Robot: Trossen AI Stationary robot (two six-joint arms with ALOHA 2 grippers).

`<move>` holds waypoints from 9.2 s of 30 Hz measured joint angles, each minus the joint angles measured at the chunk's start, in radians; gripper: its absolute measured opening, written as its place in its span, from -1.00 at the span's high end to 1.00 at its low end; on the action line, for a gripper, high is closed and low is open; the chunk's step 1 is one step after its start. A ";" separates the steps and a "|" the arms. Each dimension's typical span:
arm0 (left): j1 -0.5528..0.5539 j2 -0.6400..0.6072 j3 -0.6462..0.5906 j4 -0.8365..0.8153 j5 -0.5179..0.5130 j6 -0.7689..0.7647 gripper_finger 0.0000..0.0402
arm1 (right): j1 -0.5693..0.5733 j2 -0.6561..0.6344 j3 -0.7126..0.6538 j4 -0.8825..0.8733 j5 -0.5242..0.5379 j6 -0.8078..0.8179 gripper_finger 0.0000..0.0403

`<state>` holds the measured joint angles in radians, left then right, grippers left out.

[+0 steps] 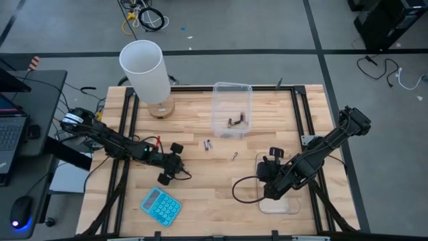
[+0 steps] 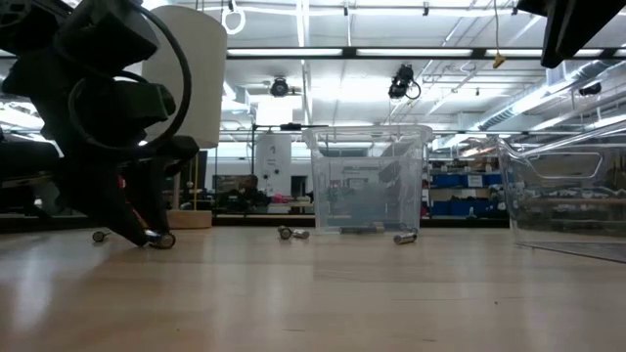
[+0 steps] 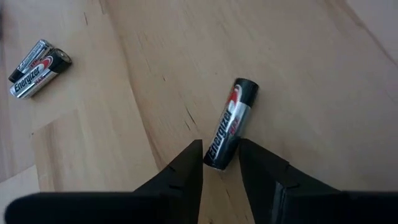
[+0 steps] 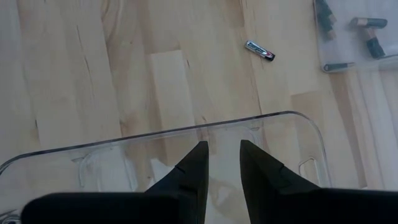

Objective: Sort batteries
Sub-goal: Put the silver battery into the bottom transparent bin

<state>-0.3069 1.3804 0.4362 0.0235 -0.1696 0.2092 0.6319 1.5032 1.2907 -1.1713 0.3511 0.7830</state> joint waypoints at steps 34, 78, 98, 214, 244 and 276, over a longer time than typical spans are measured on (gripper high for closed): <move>-0.003 0.001 -0.001 0.103 -0.018 -0.059 0.97 | 0.030 0.000 0.000 0.097 0.069 -0.055 0.62; 0.006 0.193 -0.185 0.646 0.008 -0.132 0.34 | 0.025 0.000 0.000 0.132 0.079 -0.086 0.62; 0.004 0.199 -0.206 0.753 -0.010 -0.156 0.83 | 0.032 0.000 0.000 0.186 0.131 -0.111 0.62; 0.045 0.229 0.314 0.927 -0.153 0.280 0.61 | -0.206 0.000 0.000 0.697 0.208 -0.725 0.79; -0.004 0.229 0.314 0.743 -0.278 0.169 0.31 | -0.156 0.000 -0.001 0.459 0.204 -0.491 0.78; -0.069 0.229 0.314 0.636 -0.523 0.160 0.31 | -0.076 -0.015 -0.036 -0.151 -0.254 0.161 0.78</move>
<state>-0.3759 1.6093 0.7502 0.6590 -0.6924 0.3695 0.5560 1.4883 1.2551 -1.3223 0.0971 0.9435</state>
